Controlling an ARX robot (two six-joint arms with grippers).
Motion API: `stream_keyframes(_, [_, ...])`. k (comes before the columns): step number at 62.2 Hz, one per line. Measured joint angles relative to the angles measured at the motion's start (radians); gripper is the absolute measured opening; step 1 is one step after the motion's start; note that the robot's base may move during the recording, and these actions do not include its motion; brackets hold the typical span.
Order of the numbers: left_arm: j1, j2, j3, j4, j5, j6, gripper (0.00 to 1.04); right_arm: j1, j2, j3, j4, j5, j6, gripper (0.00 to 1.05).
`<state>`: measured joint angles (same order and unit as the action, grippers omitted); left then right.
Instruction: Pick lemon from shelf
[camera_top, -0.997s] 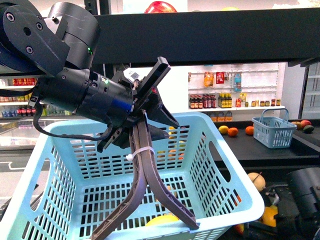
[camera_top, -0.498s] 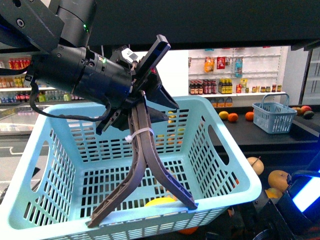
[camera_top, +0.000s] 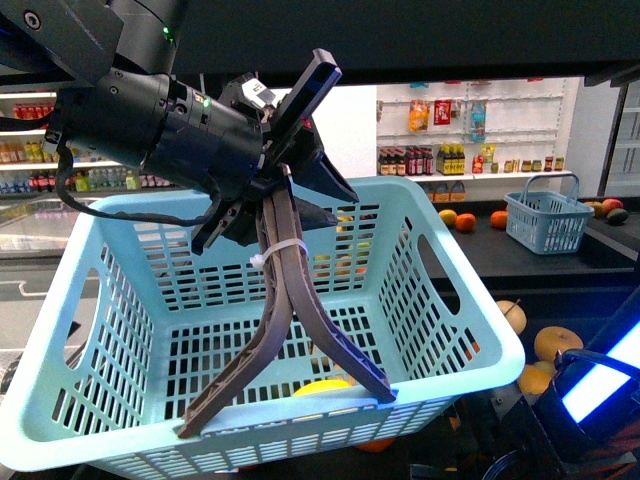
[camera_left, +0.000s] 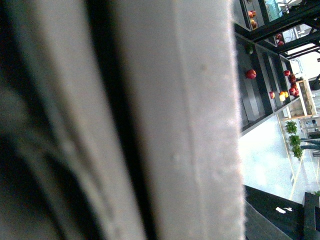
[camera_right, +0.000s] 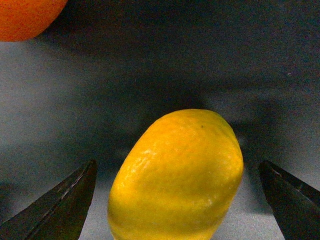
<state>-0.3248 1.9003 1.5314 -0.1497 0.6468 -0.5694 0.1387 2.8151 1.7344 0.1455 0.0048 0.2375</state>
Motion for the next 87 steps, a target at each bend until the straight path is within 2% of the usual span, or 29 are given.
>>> stream_keyframes(3, [0.000,0.000,0.000,0.000,0.000,0.000,0.29,0.001,0.007,0.011,-0.005,0.002,-0.003,0.97])
stream_keyframes(6, [0.000,0.000,0.000,0.000,0.000,0.000,0.29,0.002,0.014,0.020,-0.010,0.005,-0.006,0.93])
stream_keyframes(17, [0.000,0.000,0.000,0.000,0.000,0.000,0.29,0.001,0.021,0.026,-0.011,0.011,-0.017,0.68])
stream_keyframes(27, [0.000,0.000,0.000,0.000,0.000,0.000,0.29,-0.016,0.004,-0.003,-0.006,0.027,-0.022,0.54])
stream_keyframes(32, [0.000,0.000,0.000,0.000,0.000,0.000,0.29,-0.041,-0.036,-0.056,0.015,0.065,-0.057,0.50])
stream_keyframes(38, [0.000,0.000,0.000,0.000,0.000,0.000,0.29,-0.121,-0.160,-0.156,0.067,0.119,-0.162,0.48])
stream_keyframes(46, [0.000,0.000,0.000,0.000,0.000,0.000,0.29,-0.218,-0.439,-0.269,0.098,0.060,-0.202,0.47])
stream_keyframes(53, [0.000,0.000,0.000,0.000,0.000,0.000,0.29,-0.226,-0.615,-0.318,0.098,-0.005,-0.183,0.47])
stream_keyframes(64, [-0.001,0.000,0.000,0.000,0.001,0.000,0.29,-0.176,-0.885,-0.375,0.073,-0.130,-0.100,0.47])
stream_keyframes(70, [-0.001,0.000,0.000,0.000,0.000,0.000,0.29,-0.093,-1.039,-0.415,0.057,-0.208,-0.028,0.47])
stream_keyframes(79, [-0.001,0.000,0.000,0.000,-0.001,0.000,0.29,0.014,-1.089,-0.462,0.049,-0.222,0.013,0.47])
stream_keyframes(87, [-0.001,0.000,0.000,0.000,0.000,0.000,0.29,0.071,-1.076,-0.489,0.051,-0.206,0.017,0.47])
